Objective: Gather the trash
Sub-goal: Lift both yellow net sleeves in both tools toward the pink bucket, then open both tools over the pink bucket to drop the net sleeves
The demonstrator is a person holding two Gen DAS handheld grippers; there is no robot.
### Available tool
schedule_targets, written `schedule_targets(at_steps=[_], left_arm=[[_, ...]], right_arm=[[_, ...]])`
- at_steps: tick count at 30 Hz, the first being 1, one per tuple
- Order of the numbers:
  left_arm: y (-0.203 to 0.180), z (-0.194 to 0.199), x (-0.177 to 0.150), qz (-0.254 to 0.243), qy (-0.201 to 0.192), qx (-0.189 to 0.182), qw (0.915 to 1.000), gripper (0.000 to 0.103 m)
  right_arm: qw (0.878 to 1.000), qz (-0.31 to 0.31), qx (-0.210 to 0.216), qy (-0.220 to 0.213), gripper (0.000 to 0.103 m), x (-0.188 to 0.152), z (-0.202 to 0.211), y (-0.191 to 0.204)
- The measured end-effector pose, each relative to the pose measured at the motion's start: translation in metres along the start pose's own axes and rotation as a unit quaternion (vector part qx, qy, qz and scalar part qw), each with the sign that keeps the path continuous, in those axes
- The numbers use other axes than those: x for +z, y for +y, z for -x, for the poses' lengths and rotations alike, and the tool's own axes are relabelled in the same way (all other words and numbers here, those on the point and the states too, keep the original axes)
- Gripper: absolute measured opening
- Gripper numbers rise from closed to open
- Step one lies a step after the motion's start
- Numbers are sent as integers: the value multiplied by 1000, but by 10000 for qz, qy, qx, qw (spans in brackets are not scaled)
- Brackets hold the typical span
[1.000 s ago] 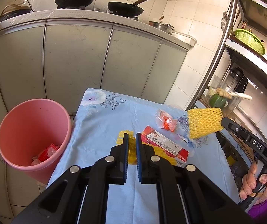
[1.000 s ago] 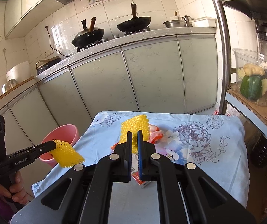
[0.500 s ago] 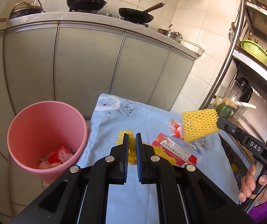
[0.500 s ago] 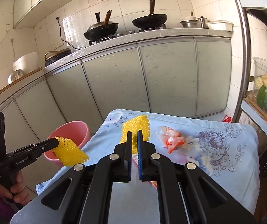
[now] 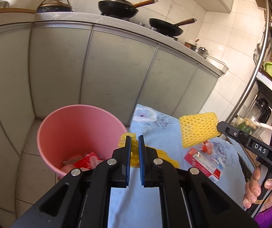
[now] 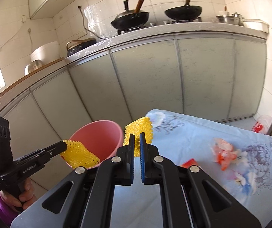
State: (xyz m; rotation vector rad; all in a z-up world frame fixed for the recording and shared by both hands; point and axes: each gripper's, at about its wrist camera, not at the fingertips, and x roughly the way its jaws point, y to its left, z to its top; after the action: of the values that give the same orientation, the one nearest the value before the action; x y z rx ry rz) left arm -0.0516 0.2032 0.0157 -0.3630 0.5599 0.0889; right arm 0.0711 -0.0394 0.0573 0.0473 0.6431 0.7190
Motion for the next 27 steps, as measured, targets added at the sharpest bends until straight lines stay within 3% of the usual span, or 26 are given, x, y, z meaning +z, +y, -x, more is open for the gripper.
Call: schedule_targets(at_steps=[12,27], left_arm=[[64,-7,-3,406,-13,657,9970,7],[88,-36,-19,471,319,1065,9927,8]], right_arm=[[9961,275,566,617,6,0,-75,53],[9869,533,680,1361,6,-30,-139,82]])
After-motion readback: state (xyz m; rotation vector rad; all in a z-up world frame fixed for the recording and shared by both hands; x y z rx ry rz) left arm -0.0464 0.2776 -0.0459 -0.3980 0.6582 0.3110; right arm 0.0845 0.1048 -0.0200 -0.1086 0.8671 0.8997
